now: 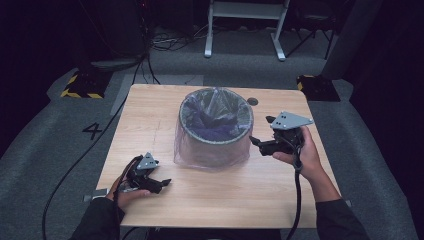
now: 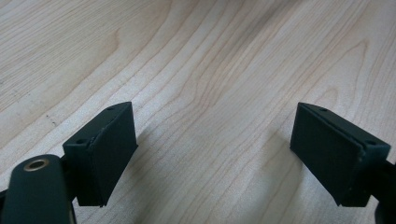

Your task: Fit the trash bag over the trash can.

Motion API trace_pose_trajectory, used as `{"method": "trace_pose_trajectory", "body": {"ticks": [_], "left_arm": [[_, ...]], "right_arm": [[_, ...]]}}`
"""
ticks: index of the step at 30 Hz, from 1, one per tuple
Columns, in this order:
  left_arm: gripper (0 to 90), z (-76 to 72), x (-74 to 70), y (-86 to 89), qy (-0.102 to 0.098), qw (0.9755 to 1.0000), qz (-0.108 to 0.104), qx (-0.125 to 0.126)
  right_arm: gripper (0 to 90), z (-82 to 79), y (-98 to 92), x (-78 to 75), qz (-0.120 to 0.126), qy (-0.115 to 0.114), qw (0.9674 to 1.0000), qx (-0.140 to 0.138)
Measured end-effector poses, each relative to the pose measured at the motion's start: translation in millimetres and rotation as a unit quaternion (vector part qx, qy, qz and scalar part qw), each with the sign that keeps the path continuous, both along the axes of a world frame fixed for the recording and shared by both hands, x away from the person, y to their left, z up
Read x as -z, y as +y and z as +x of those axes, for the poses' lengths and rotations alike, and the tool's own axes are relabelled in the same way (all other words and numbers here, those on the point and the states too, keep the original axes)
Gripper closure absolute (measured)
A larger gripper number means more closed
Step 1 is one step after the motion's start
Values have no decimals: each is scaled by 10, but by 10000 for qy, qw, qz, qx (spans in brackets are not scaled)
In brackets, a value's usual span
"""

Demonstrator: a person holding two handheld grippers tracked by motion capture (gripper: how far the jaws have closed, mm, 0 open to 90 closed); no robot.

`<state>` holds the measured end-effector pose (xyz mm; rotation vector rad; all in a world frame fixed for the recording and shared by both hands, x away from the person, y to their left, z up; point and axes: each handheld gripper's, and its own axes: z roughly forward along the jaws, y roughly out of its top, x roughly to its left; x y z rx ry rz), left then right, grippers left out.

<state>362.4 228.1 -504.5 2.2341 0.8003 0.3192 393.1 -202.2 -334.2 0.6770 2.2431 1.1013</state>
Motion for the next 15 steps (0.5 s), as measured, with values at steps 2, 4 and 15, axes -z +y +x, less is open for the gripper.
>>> {"method": "trace_pose_trajectory", "body": {"ticks": [2,4,15], "left_arm": [[139,0,0,0,0,10000,-1,0],[140,0,0,0,1,10000,-1,0],[139,1,0,-1,0,10000,0,-1]], "right_arm": [[166,2,-15,35,-14,65,10000,1],[166,8,-33,67,-50,101,9999,28],[170,10,-110,223,-108,320,9994,55]]}}
